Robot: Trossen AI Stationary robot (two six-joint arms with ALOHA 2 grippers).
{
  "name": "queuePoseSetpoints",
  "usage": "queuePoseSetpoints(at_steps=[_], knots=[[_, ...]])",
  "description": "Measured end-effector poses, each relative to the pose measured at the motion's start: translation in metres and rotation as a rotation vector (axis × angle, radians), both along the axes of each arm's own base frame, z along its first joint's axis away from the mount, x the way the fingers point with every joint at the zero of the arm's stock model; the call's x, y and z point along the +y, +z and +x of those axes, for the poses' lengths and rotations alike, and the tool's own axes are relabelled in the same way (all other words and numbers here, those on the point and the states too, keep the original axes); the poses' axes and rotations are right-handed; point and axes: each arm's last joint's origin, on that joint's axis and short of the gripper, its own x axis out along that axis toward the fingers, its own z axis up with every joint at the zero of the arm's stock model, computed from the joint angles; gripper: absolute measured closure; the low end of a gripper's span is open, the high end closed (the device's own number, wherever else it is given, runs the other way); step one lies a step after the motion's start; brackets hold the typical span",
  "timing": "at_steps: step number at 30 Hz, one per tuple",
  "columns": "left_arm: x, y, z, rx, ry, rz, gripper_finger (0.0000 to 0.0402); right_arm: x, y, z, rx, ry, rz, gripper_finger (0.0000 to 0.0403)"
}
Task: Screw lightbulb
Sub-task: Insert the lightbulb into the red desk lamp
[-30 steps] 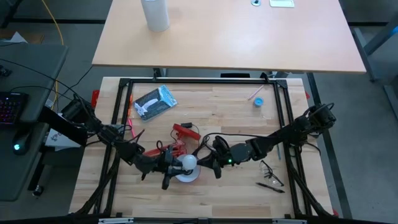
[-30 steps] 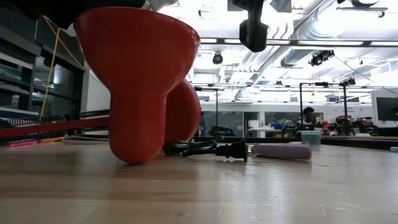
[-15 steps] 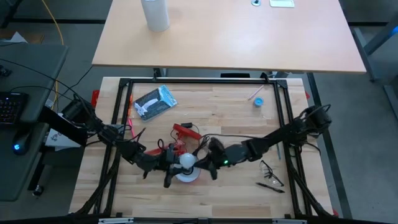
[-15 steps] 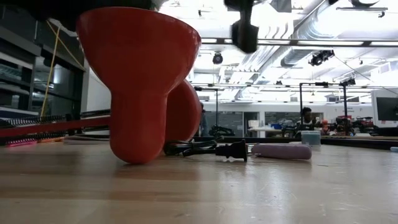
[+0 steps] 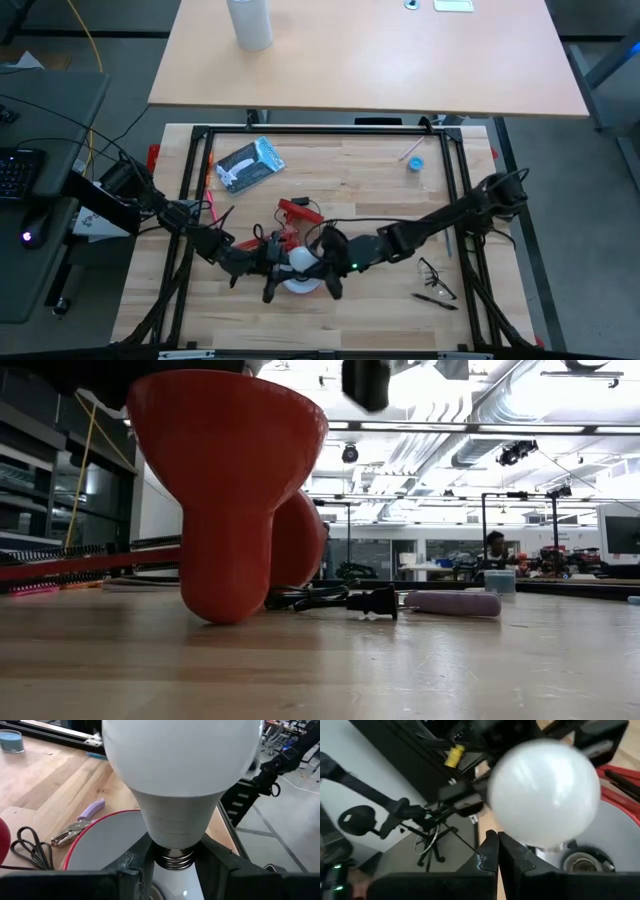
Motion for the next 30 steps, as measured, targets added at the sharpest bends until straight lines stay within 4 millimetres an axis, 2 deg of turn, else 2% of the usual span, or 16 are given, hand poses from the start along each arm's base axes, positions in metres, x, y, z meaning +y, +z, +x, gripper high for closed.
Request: queuePoseSetpoints(at_steps=[5,9,15,24,30], knots=[[-0.004,0.0,-0.002,-0.001,-0.017,0.0,0.0296,0.002,0.019,-0.013,-0.024,0.011,-0.021,0.0403],[-0.01,0.0,-0.007,-0.001,-0.024,0.008,0.0298,0.002,0.037,-0.022,-0.08,-0.048,-0.03,0.0403],[-0.011,-0.002,-0.009,0.006,0.018,0.053,0.0304,-0.002,0.036,-0.017,-0.04,-0.094,-0.061,0.0403],[-0.006,-0.01,0.004,0.011,0.067,0.17,0.0289,-0.012,0.035,-0.011,-0.025,-0.115,-0.087,0.0403],[-0.008,-0.009,0.01,0.015,0.042,0.173,0.0288,-0.013,0.035,-0.011,-0.025,-0.106,-0.091,0.0403]])
